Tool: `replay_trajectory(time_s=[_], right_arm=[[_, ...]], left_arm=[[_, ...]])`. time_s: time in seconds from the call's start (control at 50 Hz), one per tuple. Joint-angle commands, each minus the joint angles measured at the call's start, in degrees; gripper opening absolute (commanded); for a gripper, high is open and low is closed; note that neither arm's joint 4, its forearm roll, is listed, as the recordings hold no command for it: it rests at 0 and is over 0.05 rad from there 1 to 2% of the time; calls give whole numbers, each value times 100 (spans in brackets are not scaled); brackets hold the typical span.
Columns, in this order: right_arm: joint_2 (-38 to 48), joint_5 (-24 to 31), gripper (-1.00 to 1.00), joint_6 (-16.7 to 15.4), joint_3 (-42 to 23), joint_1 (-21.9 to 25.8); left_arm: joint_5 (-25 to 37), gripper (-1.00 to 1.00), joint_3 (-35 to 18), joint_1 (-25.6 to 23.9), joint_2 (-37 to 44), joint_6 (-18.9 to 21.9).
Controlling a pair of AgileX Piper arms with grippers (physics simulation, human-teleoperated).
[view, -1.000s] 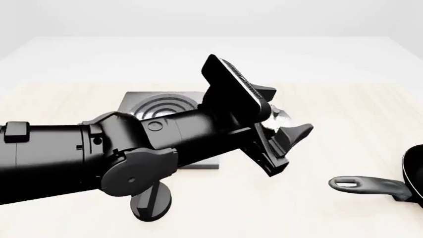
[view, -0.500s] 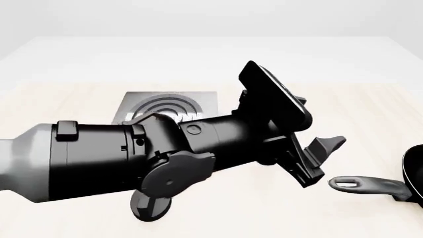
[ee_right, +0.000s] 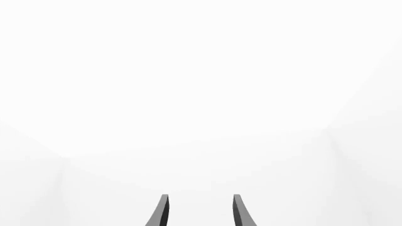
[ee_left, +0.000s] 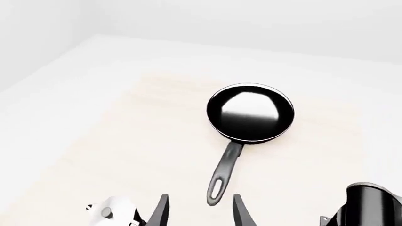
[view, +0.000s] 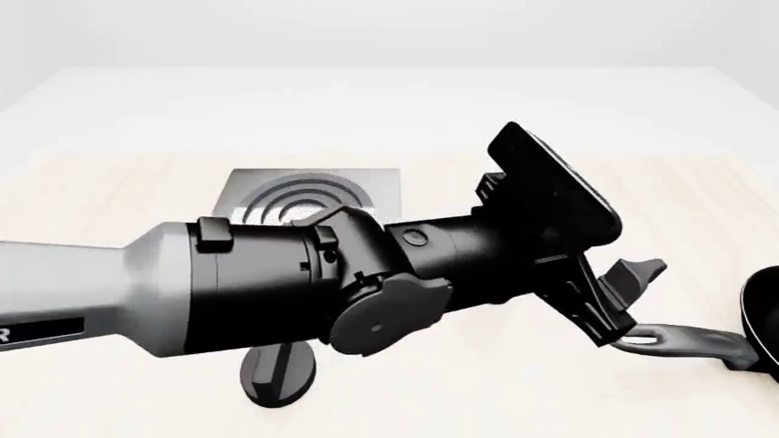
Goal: Put the frying pan on the stove.
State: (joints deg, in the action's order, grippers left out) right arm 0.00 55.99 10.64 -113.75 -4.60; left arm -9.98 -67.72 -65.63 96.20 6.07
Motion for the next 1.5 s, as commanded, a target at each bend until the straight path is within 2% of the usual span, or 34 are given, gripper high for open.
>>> replay_trajectory(time_s=[0.02,0.7,1.08,1.5], right_arm=[[0,84,100,-39,-94,74],[0,172,100,-8,-298,147],[0,173,100,-53,-303,200],[0,190,100,-109,-284,250]], left_arm=[[126,100,-332,43,357,-19],[634,100,-1249,-149,948,35],[645,100,-1454,-188,1138,-11],[805,100,-1957,-262,1540,-107]])
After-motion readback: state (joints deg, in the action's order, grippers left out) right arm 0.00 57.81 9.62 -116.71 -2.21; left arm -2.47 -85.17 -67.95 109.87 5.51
